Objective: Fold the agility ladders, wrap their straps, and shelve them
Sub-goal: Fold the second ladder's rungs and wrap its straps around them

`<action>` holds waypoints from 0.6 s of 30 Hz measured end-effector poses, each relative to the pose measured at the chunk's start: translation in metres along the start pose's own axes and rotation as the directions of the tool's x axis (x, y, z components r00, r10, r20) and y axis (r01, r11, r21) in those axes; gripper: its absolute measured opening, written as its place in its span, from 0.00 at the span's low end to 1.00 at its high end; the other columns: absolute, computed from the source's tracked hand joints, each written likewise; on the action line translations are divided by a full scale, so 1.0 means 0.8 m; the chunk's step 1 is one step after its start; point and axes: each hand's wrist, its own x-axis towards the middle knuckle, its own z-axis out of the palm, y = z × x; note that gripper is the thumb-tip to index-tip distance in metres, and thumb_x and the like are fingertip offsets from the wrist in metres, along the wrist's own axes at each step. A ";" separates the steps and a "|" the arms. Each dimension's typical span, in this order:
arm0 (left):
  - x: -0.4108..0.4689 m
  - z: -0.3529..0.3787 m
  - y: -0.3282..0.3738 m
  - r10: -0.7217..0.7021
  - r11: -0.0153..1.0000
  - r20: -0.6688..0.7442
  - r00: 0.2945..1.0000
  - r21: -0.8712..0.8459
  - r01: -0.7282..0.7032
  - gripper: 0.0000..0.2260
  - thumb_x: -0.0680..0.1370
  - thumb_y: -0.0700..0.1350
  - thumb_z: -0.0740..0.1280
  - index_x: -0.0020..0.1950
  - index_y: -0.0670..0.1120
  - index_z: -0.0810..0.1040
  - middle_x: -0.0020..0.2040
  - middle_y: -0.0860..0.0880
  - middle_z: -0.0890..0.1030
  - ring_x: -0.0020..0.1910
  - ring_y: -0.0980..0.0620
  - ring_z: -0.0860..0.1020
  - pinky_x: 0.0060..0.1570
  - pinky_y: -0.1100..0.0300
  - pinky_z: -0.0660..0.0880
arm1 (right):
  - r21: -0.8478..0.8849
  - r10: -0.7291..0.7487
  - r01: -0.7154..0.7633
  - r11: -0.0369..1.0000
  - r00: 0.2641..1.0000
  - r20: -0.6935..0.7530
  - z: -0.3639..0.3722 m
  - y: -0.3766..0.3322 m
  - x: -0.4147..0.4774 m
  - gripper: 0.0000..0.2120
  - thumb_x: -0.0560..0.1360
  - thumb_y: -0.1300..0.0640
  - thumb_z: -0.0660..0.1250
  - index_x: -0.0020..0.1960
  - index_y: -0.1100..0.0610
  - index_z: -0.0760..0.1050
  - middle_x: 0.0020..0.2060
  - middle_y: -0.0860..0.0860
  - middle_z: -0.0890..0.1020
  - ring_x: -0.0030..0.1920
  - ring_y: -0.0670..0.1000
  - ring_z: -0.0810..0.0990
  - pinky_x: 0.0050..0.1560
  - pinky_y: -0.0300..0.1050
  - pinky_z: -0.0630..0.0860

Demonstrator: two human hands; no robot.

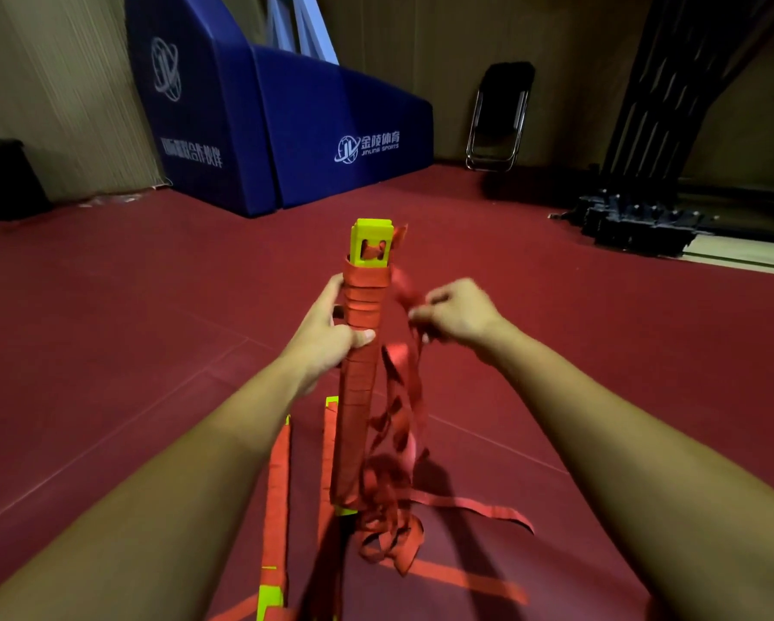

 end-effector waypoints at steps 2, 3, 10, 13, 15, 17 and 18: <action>0.000 -0.001 -0.001 -0.010 1.000 0.013 1.000 -0.014 0.011 0.28 0.73 0.28 0.69 0.60 0.60 0.73 0.46 0.49 0.80 0.43 0.52 0.80 0.43 0.54 0.78 | -0.058 0.000 -0.004 0.998 0.997 -0.072 -0.003 -0.007 -0.001 0.12 0.71 0.53 0.70 0.30 0.55 0.79 0.30 0.52 0.84 0.33 0.47 0.80 0.37 0.43 0.73; -0.001 0.000 -0.001 -0.013 1.000 0.022 1.000 -0.019 0.013 0.28 0.73 0.28 0.69 0.61 0.59 0.73 0.46 0.49 0.80 0.43 0.53 0.80 0.42 0.55 0.78 | -0.013 -0.027 0.025 1.000 0.984 -0.174 -0.007 -0.011 -0.001 0.11 0.72 0.53 0.69 0.32 0.55 0.79 0.30 0.51 0.84 0.35 0.48 0.81 0.38 0.42 0.73; -0.003 0.002 -0.004 0.006 1.000 0.013 1.000 -0.008 -0.006 0.27 0.73 0.27 0.68 0.59 0.58 0.73 0.47 0.49 0.78 0.46 0.50 0.79 0.44 0.50 0.78 | -0.119 -0.048 0.035 0.992 0.993 -0.105 -0.009 -0.017 -0.008 0.07 0.72 0.53 0.70 0.40 0.55 0.83 0.33 0.52 0.81 0.41 0.49 0.78 0.40 0.41 0.68; -0.006 0.002 0.000 -0.005 1.000 -0.018 1.000 -0.025 0.005 0.34 0.74 0.26 0.68 0.71 0.56 0.65 0.47 0.48 0.76 0.44 0.52 0.78 0.36 0.60 0.78 | -0.117 -0.088 0.079 0.990 0.993 -0.079 -0.017 -0.014 -0.006 0.08 0.73 0.52 0.70 0.37 0.53 0.80 0.37 0.53 0.83 0.42 0.49 0.79 0.40 0.41 0.70; -0.011 0.003 0.004 0.009 1.000 -0.010 1.000 -0.022 -0.009 0.39 0.74 0.25 0.67 0.75 0.58 0.60 0.46 0.50 0.76 0.41 0.56 0.77 0.33 0.66 0.76 | -0.269 0.011 0.026 0.963 0.991 0.133 -0.005 0.000 -0.017 0.07 0.72 0.53 0.72 0.36 0.52 0.79 0.35 0.52 0.81 0.41 0.49 0.79 0.38 0.39 0.67; -0.012 0.007 0.004 0.034 0.999 0.028 0.999 0.010 -0.034 0.38 0.74 0.25 0.67 0.75 0.56 0.61 0.46 0.51 0.77 0.42 0.57 0.77 0.37 0.66 0.77 | -0.185 -0.006 0.018 0.983 0.998 0.066 -0.009 -0.001 -0.013 0.01 0.71 0.56 0.73 0.42 0.52 0.84 0.34 0.50 0.81 0.38 0.46 0.78 0.37 0.38 0.67; -0.012 0.007 0.005 0.035 0.999 0.037 0.999 0.018 -0.036 0.37 0.74 0.26 0.67 0.74 0.56 0.63 0.46 0.51 0.78 0.43 0.56 0.78 0.38 0.65 0.77 | -0.064 -0.039 0.038 0.997 0.999 -0.016 -0.016 -0.006 -0.007 0.02 0.71 0.57 0.73 0.43 0.52 0.84 0.32 0.49 0.81 0.34 0.44 0.76 0.36 0.38 0.68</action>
